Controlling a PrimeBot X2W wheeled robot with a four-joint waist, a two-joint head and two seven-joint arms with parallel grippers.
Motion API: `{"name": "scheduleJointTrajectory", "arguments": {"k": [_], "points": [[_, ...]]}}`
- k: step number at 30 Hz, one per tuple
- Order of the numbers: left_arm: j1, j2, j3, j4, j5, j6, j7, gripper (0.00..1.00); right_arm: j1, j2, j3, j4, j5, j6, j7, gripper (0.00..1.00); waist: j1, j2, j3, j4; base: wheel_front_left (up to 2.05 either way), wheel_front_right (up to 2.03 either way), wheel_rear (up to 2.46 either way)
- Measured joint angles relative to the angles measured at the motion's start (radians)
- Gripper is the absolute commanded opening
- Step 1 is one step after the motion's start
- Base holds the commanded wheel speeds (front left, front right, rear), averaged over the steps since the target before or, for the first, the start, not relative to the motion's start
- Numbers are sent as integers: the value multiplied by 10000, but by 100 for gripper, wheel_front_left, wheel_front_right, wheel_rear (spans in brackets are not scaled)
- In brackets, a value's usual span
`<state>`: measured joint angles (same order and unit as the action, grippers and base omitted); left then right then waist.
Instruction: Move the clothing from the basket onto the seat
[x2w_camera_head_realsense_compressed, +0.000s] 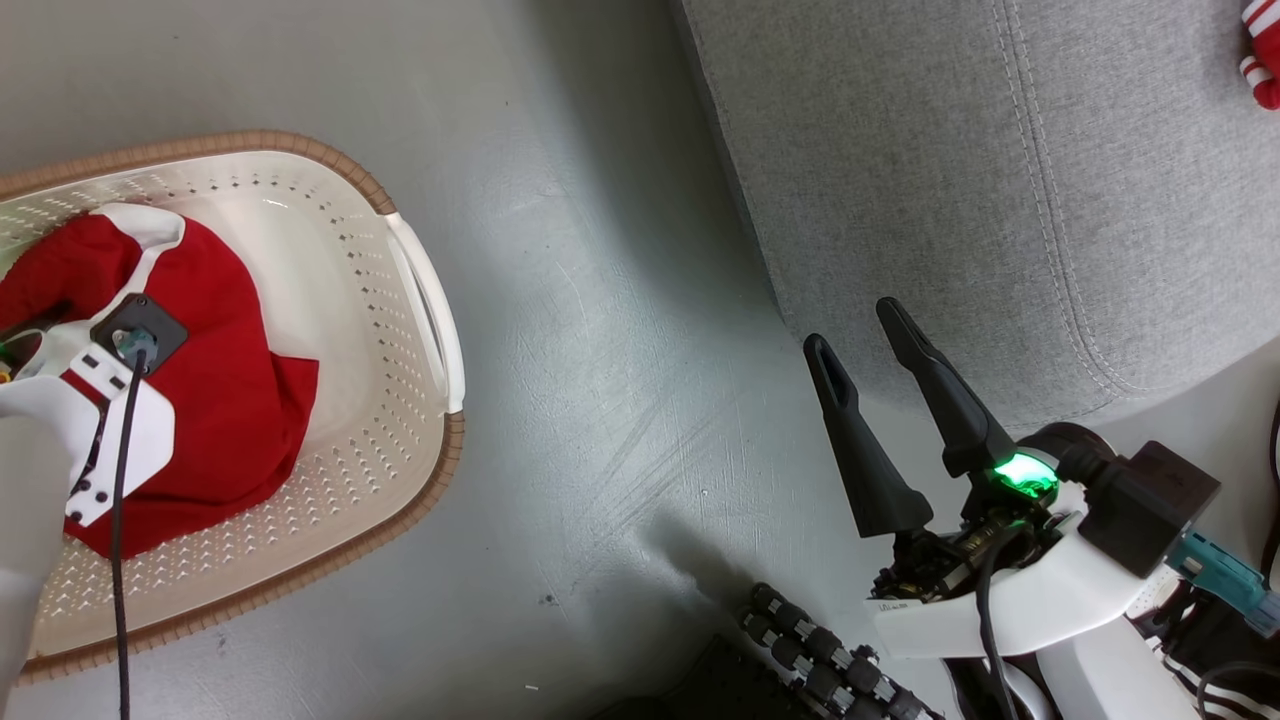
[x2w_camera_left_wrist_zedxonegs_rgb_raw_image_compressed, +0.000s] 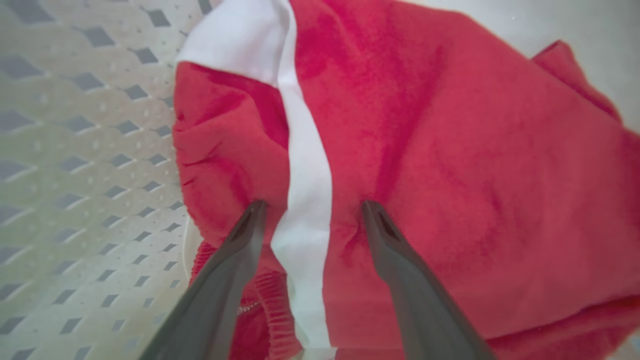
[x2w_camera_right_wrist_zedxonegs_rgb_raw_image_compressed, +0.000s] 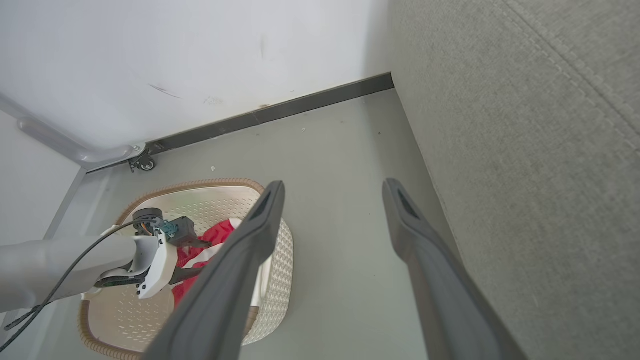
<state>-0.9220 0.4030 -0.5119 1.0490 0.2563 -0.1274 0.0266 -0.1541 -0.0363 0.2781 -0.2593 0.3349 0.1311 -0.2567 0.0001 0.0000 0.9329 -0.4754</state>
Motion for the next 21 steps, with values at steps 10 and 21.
{"name": "scheduleJointTrajectory", "arguments": {"k": [10, 21], "points": [[-235, -207, -257, 376, 176, 0, 259, 100, -197, 0, -21, -63, 0, 0, 0, 100, 0, 0, 103, 20, 0, 0, 0], [-508, -230, -416, 884, 339, 0, 533, 0, -199, 2, -35, -153, -15, 0, 0, 100, 0, 0, 158, 45, 0, 0, 0]]}}
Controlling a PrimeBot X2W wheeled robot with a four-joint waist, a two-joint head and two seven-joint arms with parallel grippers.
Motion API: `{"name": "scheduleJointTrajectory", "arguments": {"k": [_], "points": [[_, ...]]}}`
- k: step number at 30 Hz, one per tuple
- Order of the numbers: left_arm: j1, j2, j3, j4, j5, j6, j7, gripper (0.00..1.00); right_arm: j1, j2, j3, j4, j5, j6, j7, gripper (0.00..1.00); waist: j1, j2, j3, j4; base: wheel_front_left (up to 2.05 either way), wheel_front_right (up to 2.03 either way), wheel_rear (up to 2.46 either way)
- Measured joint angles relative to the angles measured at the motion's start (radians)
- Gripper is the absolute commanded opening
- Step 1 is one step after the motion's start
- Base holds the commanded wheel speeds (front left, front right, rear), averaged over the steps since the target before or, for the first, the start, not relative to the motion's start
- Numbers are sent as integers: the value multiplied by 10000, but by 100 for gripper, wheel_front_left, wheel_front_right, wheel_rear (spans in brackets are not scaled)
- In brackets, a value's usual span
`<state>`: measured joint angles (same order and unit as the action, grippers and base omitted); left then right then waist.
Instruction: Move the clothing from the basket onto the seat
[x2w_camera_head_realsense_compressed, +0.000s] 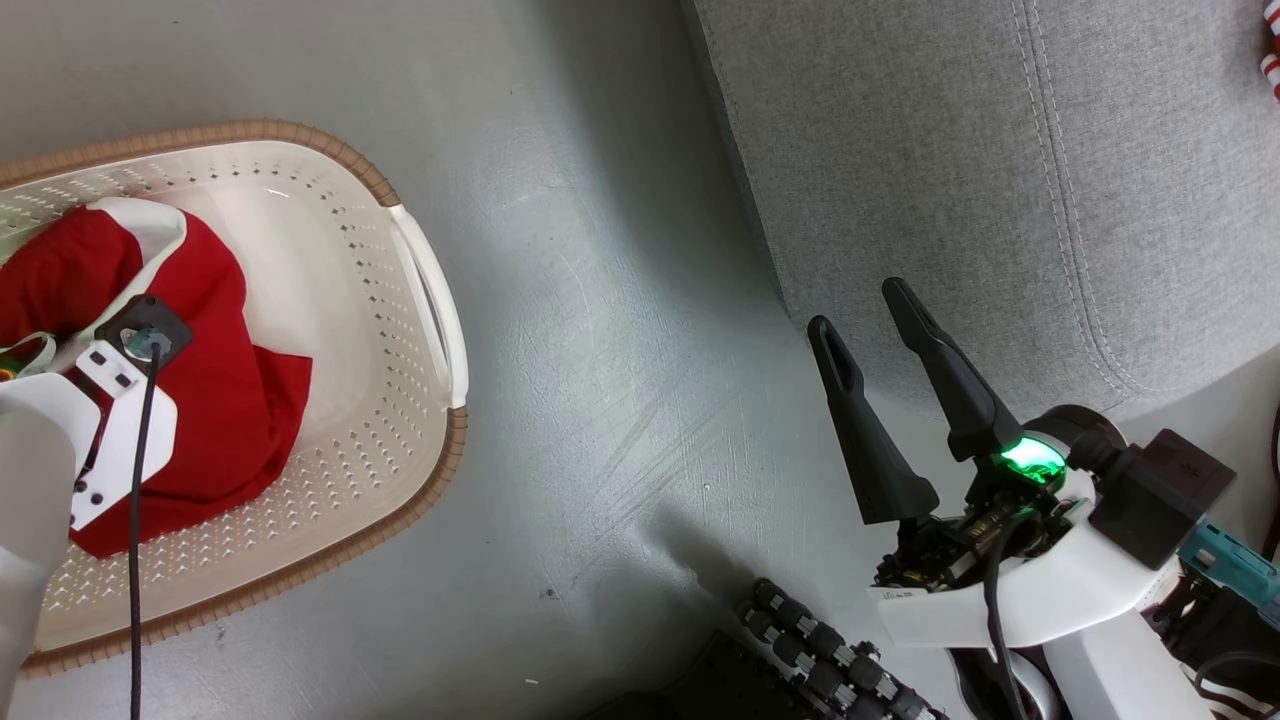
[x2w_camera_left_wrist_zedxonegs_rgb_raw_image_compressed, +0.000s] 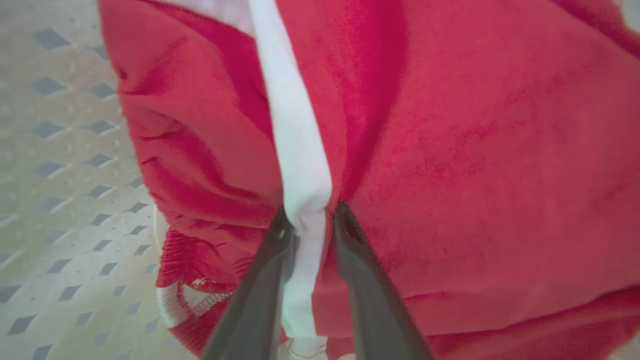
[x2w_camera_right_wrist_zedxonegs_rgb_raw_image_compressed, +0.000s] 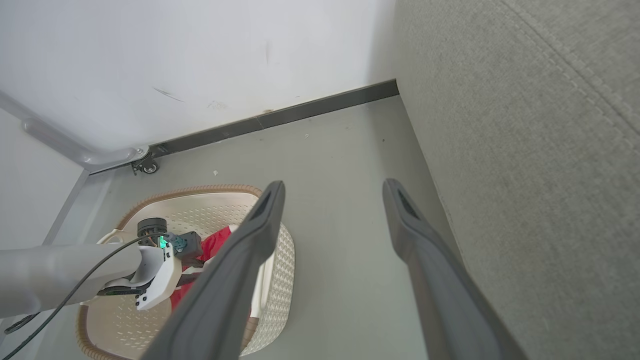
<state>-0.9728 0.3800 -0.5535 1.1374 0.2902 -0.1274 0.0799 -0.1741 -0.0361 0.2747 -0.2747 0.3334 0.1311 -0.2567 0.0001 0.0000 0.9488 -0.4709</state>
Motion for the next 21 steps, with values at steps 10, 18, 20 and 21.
{"name": "scheduleJointTrajectory", "arguments": {"k": [10, 18, 20, 21], "points": [[-44, -105, -42, 171, -81, 0, -21, 0, -247, -2, -13, -12, -6, 0, 0, 100, 0, 0, -17, 28, 0, 0, 0], [-123, -119, -56, 276, -150, 0, -305, 0, -546, -2, -35, 12, -6, 0, 0, 100, 0, 0, -98, 12, 0, 0, 0], [-162, -125, -176, 274, -144, 0, -462, 0, -758, -4, -36, 13, -13, 0, 0, 100, 0, 0, -132, 4, 0, 0, 0], [-176, -136, -221, 278, -142, 0, -470, 0, -821, -4, -42, 17, -17, 0, 0, 100, 0, 0, -152, 0, 0, 0, 0]]}}
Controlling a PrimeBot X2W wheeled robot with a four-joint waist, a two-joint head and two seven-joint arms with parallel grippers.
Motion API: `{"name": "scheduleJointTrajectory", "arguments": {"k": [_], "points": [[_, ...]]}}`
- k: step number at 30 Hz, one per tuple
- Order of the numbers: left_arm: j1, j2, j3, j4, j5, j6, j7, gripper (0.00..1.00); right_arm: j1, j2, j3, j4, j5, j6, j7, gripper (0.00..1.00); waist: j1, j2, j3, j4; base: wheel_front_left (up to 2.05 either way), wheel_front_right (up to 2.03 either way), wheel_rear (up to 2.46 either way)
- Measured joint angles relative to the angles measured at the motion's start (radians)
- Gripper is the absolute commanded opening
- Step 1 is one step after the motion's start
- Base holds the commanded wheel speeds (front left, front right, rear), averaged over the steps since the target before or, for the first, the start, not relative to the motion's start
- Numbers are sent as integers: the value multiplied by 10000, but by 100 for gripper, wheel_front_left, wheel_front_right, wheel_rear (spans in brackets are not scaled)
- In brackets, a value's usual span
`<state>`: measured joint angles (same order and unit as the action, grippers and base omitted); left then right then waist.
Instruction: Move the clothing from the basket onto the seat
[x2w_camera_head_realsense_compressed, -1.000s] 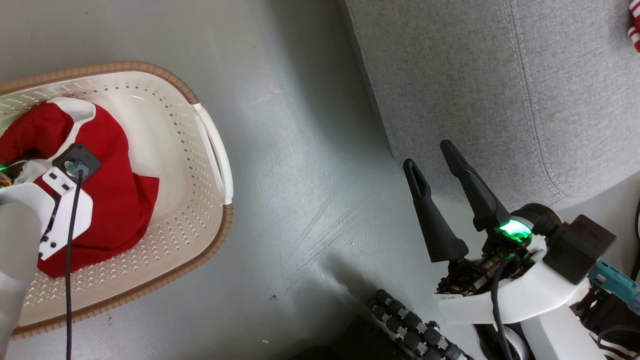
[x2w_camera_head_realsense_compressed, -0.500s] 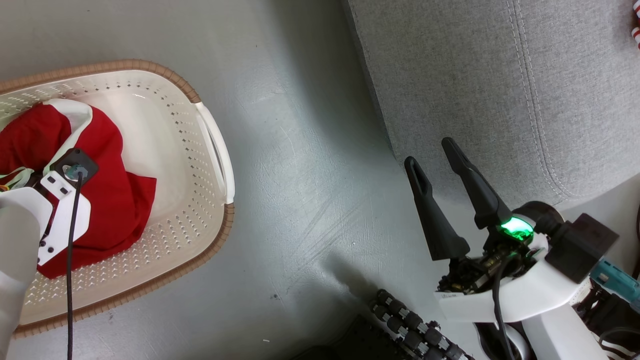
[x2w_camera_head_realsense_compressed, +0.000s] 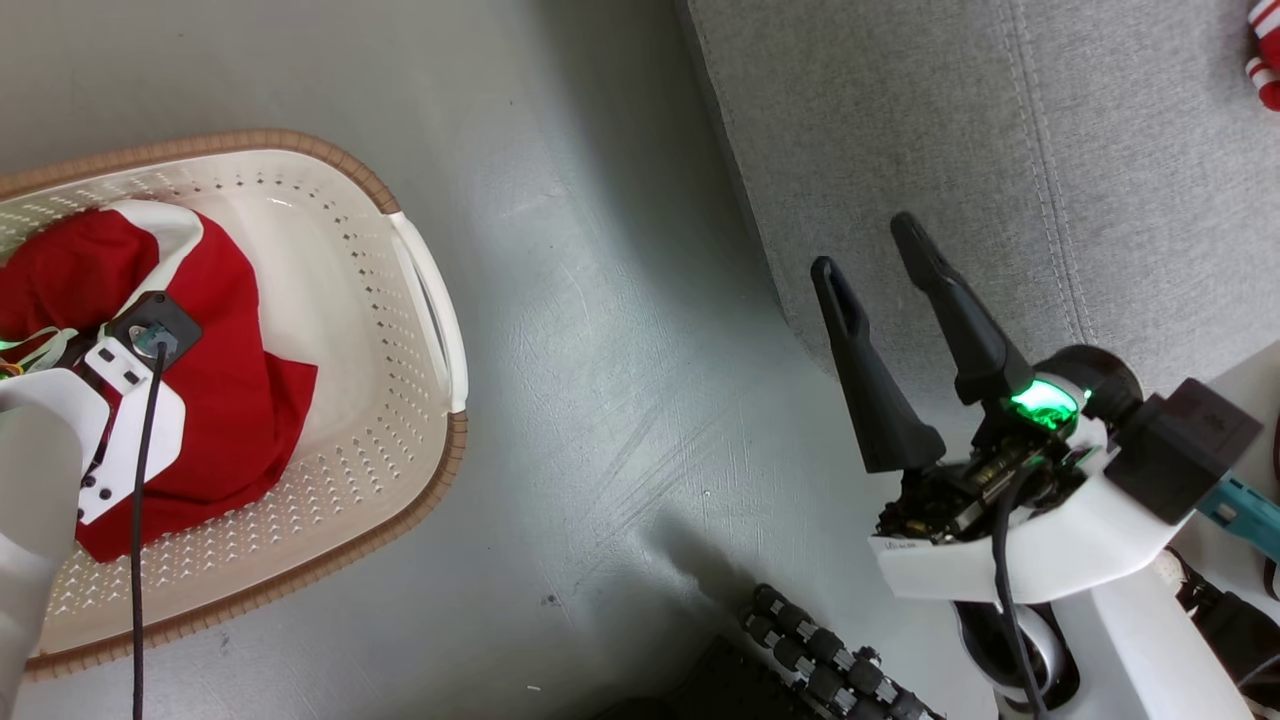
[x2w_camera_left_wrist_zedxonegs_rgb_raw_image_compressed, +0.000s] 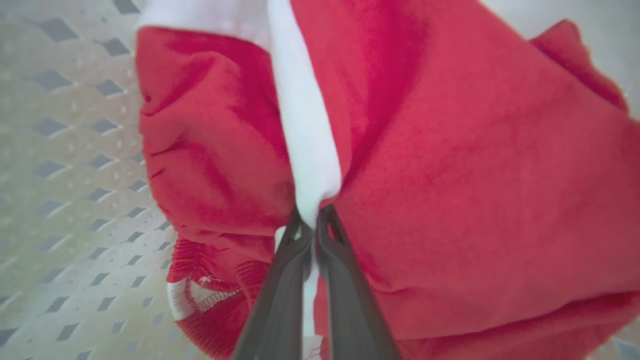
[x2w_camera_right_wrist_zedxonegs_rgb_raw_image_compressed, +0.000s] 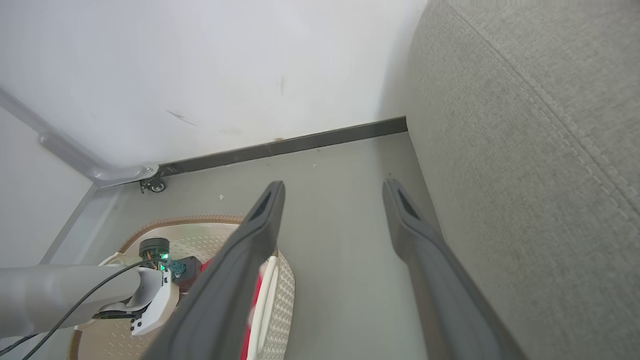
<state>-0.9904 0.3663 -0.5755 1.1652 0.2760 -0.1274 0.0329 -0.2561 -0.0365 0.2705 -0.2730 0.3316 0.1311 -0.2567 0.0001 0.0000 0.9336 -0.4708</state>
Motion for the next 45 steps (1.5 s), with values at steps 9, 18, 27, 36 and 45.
{"name": "scheduleJointTrajectory", "arguments": {"k": [9, 18, 27, 36, 45], "points": [[-9, 4, -25, 128, -42, 0, -435, 0, -587, -2, -178, 117, -75, 0, 0, 100, 0, 0, -256, -22, 0, 0, 0], [34, -174, 90, 176, -245, 2, -988, 0, -1205, -12, -548, 355, -182, 0, 0, 100, 0, 0, -750, 131, 0, 0, 0], [427, -385, 219, 244, -510, 81, -1624, 0, -1414, -17, -788, 713, -276, 0, 0, 100, 0, 0, -1384, 365, 0, 0, 0], [1008, -892, 489, 222, -978, 293, -2424, 0, -1414, -25, -880, 1139, -573, 0, 0, 100, 0, 0, -2202, 662, 0, 0, 0], [1713, -1304, 836, 138, -1526, 518, -2736, 0, -1370, -36, -917, 1559, -825, 0, 0, 100, 0, 0, -3204, 1021, 0, 0, 0]]}}
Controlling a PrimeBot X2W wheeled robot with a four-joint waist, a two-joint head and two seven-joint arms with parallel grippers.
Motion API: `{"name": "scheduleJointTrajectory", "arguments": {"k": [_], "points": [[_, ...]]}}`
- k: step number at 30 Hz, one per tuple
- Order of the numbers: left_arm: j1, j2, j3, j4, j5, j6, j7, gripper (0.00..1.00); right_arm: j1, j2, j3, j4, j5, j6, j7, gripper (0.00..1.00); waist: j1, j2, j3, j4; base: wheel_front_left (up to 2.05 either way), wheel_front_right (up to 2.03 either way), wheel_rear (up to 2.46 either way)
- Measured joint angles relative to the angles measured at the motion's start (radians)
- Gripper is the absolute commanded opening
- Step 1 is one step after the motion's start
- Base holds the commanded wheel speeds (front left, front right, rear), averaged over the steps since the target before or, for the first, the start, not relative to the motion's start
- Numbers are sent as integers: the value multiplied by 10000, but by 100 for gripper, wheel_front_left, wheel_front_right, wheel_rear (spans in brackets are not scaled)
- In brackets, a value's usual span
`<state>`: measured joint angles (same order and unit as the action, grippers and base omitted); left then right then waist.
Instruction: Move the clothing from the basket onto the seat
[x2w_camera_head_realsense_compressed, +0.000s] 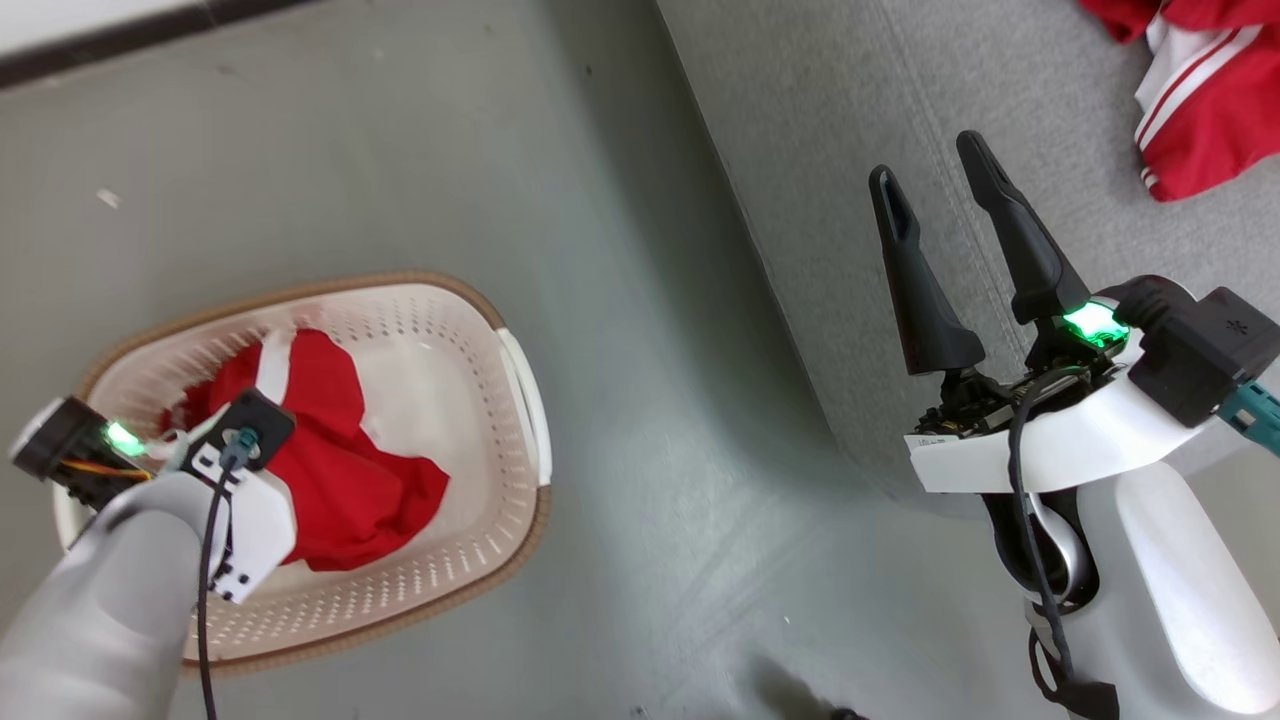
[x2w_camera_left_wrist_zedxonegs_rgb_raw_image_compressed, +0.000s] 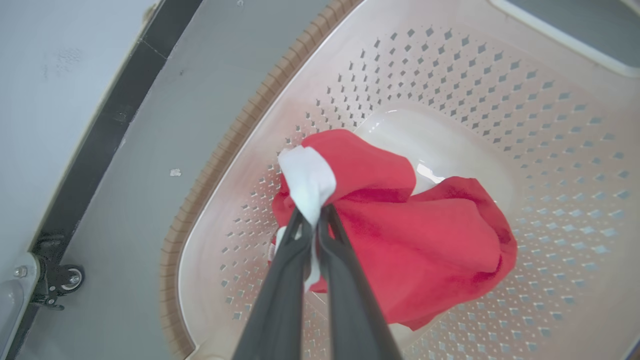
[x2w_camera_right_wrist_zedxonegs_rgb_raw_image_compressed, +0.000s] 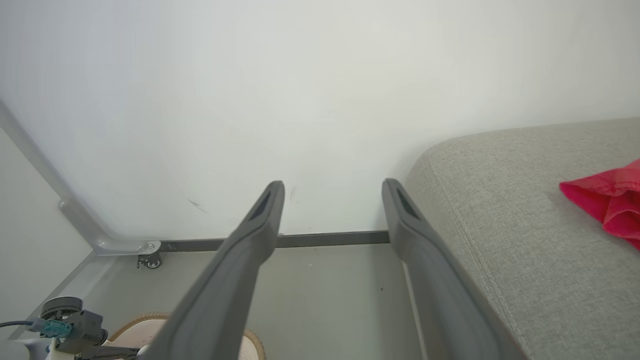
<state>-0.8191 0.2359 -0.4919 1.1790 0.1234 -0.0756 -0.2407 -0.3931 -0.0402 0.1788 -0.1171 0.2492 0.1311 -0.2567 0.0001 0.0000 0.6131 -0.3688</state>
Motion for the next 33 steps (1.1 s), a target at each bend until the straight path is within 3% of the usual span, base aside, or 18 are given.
{"name": "scheduleJointTrajectory", "arguments": {"k": [11, 18, 33], "points": [[826, -493, 439, -566, -686, 117, -86, 0, 400, -17, -38, 426, -242, 0, 0, 100, 0, 0, -1209, 427, 0, 0, 0], [1325, -779, 686, -2090, -1164, 176, -86, 0, 759, -25, -128, 709, -458, 0, 0, 100, 0, 0, -2031, 724, 0, 0, 0], [2840, -798, 1185, -5012, -1791, 393, -86, 0, 1562, -33, -395, 1210, -594, 0, 0, 100, 0, 0, -3621, 1367, 0, 0, 0]]}}
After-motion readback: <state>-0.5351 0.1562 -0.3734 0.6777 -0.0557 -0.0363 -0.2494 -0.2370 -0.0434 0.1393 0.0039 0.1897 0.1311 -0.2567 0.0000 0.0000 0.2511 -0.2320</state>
